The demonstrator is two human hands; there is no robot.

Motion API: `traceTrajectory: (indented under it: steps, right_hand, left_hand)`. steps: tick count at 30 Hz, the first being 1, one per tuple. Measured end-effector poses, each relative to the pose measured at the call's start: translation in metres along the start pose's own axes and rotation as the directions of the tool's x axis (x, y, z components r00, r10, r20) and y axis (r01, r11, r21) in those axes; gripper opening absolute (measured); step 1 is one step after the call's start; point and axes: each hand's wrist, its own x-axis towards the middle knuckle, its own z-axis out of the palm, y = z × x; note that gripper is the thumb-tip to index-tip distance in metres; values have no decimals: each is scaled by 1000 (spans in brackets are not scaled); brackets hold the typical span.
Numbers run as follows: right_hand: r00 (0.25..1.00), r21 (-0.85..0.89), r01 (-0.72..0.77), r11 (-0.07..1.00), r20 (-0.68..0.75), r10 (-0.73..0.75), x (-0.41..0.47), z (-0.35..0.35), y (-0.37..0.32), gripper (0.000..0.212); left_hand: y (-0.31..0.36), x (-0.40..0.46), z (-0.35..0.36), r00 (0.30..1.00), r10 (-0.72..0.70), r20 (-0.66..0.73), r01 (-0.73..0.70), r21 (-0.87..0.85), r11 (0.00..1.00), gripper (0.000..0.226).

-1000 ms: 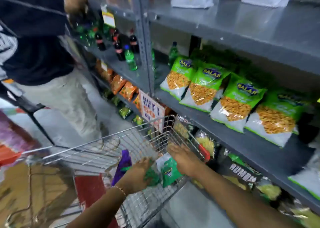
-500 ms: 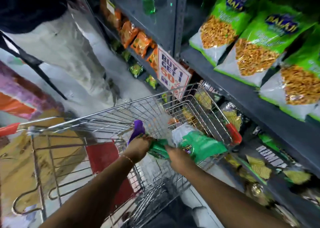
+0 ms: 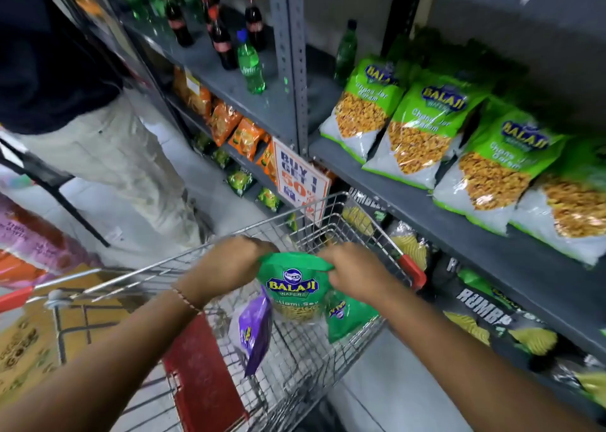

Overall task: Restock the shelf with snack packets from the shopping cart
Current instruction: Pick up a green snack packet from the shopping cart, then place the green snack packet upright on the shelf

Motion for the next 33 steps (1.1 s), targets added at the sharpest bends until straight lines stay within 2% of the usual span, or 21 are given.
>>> traceTrajectory:
  steps: [3,5,6,8,10,11,13,16,18,22,28,31,33]
  right_hand:
    - [979,160,37,986,-203,-4,-26,-72,-10,13]
    - [929,315,96,944,-369,29,-55,-128,-21,10]
    - [897,395,148,907,-440,45,-72,-155,-27,11]
    - [811,530,298,794,-579,82,-108,-203,-40,16]
    - [701,572,454,683,-703,124,-143,-250,-48,19]
    - [660,569,500,653,-738,138,-154,-270,-52,20]
    - [524,484,569,664,-836,160,-188,-313,-56,19]
    - [346,399,614,681,-911,223,-231,-366,-56,13]
    - [224,342,612,713,-940,258,-268,-397,-49,18]
    - [87,279,569,773,-956,281,-331,-438,-30,9]
    - [-49,281,465,840,-939,341,-407,-460,25,4]
    - [-84,323,391,862,-920,383,-429,-462,63,4]
    - [-110,361,324,874,-904,414,-441,-467,89,6]
  left_hand:
    - [29,6,-71,972,6,-237,-37,-126,991,27]
    - [54,13,-122,901,-106,-420,-29,-302,953,15]
    - [71,18,-147,861,-182,-474,-55,-444,895,14]
    - [105,29,-192,769,-288,-571,-215,-655,725,16]
    - [141,48,-234,691,-325,-645,-425,-727,539,17]
    - [159,57,-251,682,-332,-651,-493,-745,449,16]
    - [201,81,-289,688,-286,-668,-601,-744,292,24]
    - [261,113,-334,733,-232,-639,-625,-768,142,32]
    - [310,130,-357,769,-151,-621,-622,-782,49,36]
    - [391,160,-377,809,-58,-584,-587,-803,-100,24]
    - [487,205,-367,841,47,-539,-528,-837,-146,18]
    - [524,233,-351,843,36,-536,-533,-843,-66,14]
    - [544,253,-344,852,28,-523,-523,-852,-5,21]
